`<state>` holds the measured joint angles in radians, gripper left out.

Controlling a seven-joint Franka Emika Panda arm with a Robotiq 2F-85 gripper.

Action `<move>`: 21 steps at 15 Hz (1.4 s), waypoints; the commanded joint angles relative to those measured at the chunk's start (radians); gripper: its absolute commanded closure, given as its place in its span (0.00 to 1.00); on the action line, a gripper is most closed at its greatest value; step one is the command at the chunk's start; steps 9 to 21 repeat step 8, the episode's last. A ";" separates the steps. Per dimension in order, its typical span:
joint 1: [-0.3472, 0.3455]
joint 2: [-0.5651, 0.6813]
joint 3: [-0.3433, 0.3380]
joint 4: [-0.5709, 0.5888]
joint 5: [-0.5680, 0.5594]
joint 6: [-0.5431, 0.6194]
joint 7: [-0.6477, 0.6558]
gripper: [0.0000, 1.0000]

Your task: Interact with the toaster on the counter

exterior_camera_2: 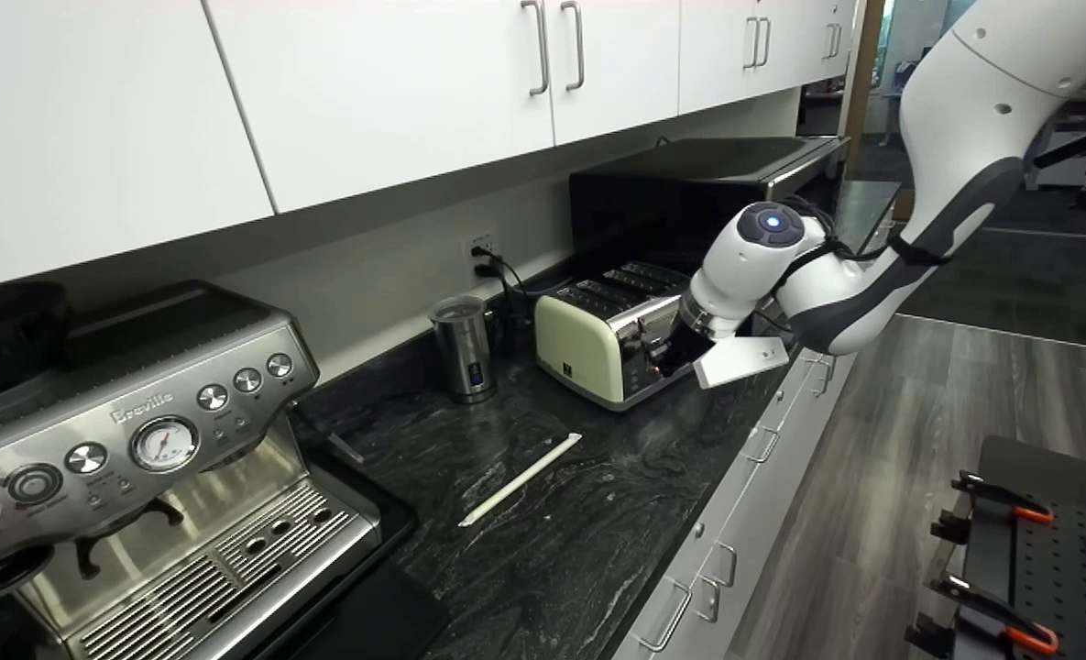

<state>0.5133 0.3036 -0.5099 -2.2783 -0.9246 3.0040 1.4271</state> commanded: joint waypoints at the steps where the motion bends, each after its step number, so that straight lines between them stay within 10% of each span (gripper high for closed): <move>1: 0.079 -0.157 -0.074 -0.116 -0.133 -0.060 0.079 1.00; 21: 0.074 -0.304 -0.062 -0.245 -0.214 -0.104 0.049 1.00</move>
